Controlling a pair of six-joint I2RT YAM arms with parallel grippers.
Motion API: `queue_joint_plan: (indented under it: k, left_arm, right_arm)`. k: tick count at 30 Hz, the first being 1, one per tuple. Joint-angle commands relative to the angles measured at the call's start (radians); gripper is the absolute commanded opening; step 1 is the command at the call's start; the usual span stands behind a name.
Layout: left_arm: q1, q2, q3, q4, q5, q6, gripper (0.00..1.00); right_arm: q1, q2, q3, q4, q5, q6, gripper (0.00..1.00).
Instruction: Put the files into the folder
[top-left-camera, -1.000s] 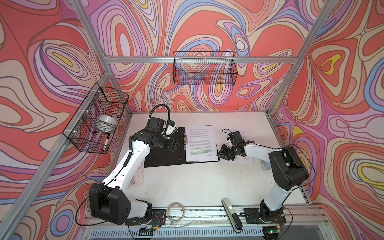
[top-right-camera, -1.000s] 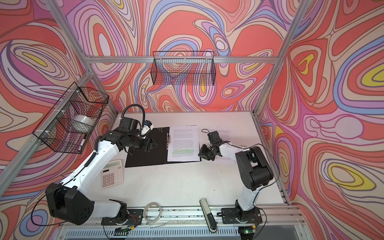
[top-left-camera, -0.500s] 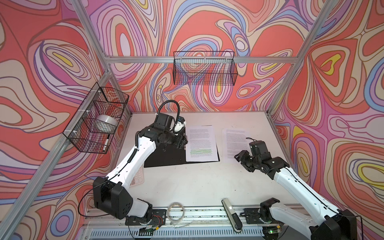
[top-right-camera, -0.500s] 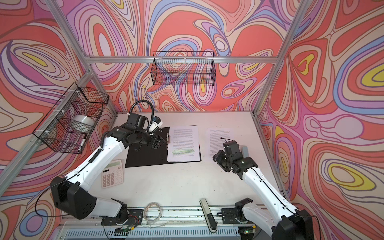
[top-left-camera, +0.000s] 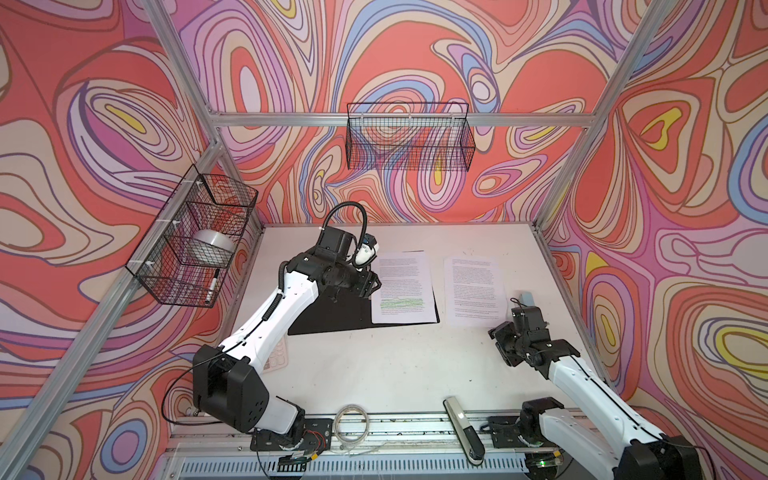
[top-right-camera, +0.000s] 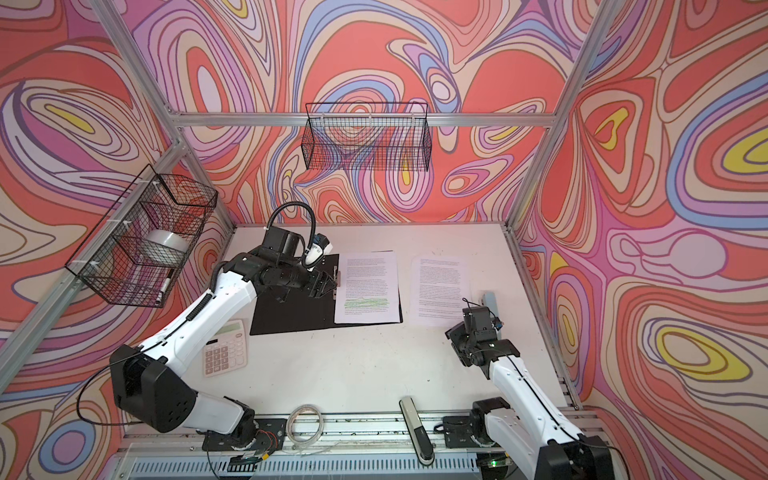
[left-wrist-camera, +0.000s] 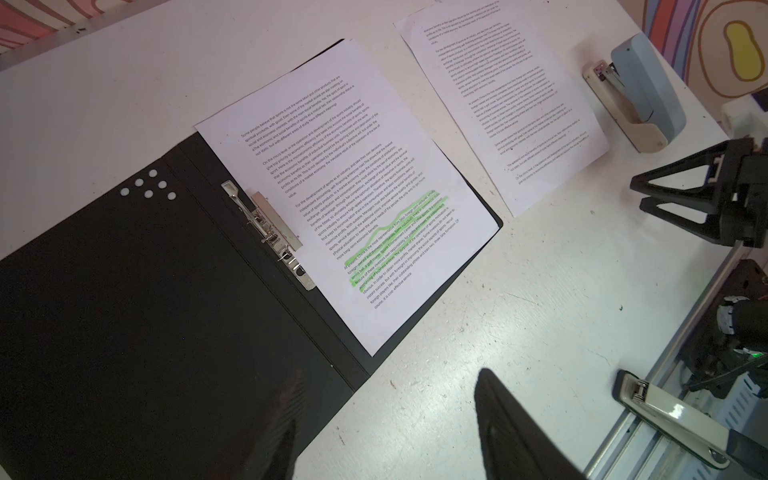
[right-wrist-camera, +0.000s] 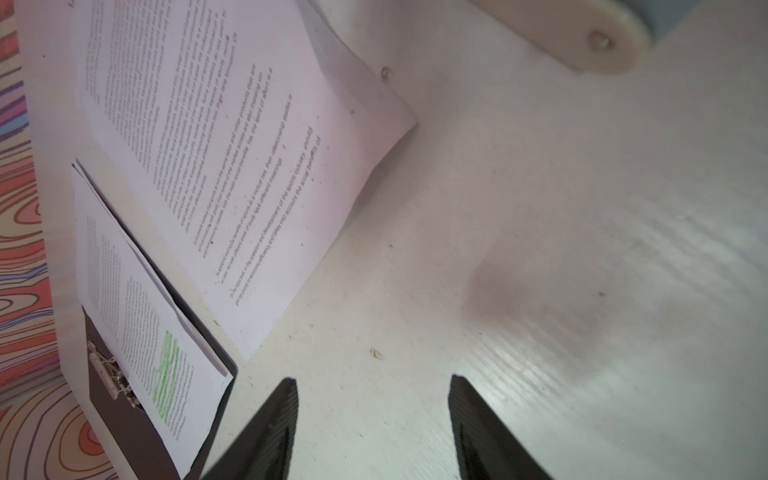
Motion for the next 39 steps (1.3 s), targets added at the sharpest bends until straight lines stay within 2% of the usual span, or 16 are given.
queue_joint_plan:
  k: [1,9,15,21,39]
  left_arm:
    - [-0.004,-0.022,-0.011,0.026,-0.034,0.014,0.66]
    - [-0.004,-0.057,-0.035,0.022,-0.052,0.015,0.66]
    - [-0.004,-0.069,-0.036,0.022,-0.059,0.012,0.66]
    - [-0.005,-0.074,-0.038,0.023,-0.064,0.008,0.66]
    - [-0.005,-0.089,-0.047,0.021,-0.093,0.019,0.66]
  right_arm:
    - [-0.029,0.015,-0.029,0.108,0.025,0.022,0.61]
    - [-0.058,0.074,-0.057,0.216,0.037,0.023,0.60]
    - [-0.060,0.099,-0.051,0.217,0.077,0.011,0.60]
    - [-0.078,0.138,-0.090,0.321,0.050,0.041,0.59]
    - [-0.095,0.328,-0.039,0.450,0.085,0.048,0.57]
